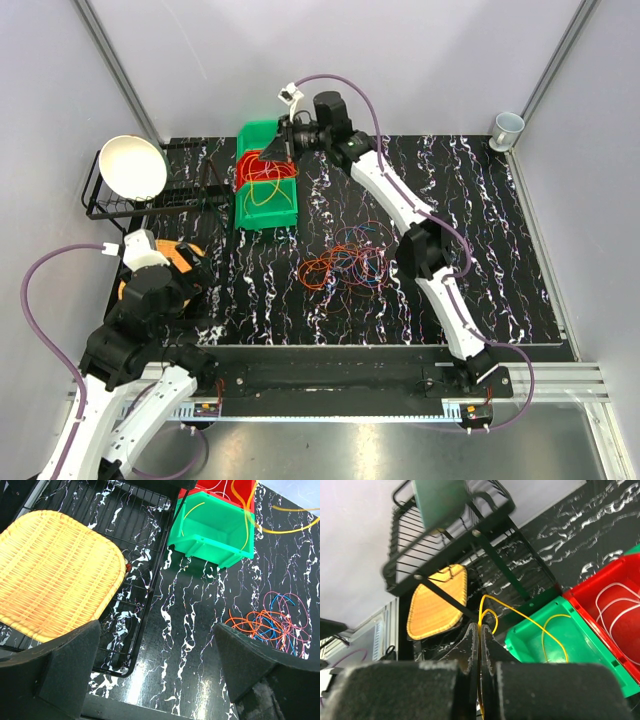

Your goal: Untangle the cables

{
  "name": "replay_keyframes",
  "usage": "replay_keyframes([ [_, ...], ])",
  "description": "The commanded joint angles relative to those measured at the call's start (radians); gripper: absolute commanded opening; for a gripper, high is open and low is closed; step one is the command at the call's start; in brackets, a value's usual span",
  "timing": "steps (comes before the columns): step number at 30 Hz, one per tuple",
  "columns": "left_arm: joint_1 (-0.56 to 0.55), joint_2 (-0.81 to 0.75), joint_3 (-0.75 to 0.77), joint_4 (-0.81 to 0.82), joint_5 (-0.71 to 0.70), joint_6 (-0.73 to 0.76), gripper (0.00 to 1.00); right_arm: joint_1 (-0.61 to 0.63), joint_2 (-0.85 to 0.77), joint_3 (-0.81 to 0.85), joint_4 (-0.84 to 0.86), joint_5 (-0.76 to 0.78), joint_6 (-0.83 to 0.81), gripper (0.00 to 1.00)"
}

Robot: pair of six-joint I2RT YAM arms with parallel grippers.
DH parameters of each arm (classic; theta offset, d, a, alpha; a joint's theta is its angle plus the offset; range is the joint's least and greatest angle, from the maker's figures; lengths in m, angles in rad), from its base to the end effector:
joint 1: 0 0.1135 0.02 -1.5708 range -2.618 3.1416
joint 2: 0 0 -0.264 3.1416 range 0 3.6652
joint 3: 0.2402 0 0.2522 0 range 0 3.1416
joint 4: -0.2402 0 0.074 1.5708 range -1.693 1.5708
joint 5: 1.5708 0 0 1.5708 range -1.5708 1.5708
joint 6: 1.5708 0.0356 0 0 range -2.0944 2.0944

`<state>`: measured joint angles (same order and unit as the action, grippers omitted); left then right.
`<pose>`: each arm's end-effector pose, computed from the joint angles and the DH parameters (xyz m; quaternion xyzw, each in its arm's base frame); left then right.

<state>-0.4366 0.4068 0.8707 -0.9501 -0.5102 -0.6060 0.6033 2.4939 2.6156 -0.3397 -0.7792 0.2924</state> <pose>0.0641 -0.0107 0.3321 -0.1999 0.8148 -0.0613 0.5407 0.4497 0.3402 0.3406 -0.3466 0.6759 0.5177 0.3937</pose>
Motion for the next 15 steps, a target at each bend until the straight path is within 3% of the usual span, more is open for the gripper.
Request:
replay_keyframes([
  [1, 0.006, 0.01, 0.007, 0.034, 0.016, 0.014, 0.99, 0.023, 0.028, 0.04, 0.065, 0.018, -0.002, 0.0],
  [15, 0.021, 0.024, 0.007, 0.036, 0.019, 0.017, 0.99, 0.043, 0.152, 0.043, 0.172, 0.051, 0.043, 0.0],
])
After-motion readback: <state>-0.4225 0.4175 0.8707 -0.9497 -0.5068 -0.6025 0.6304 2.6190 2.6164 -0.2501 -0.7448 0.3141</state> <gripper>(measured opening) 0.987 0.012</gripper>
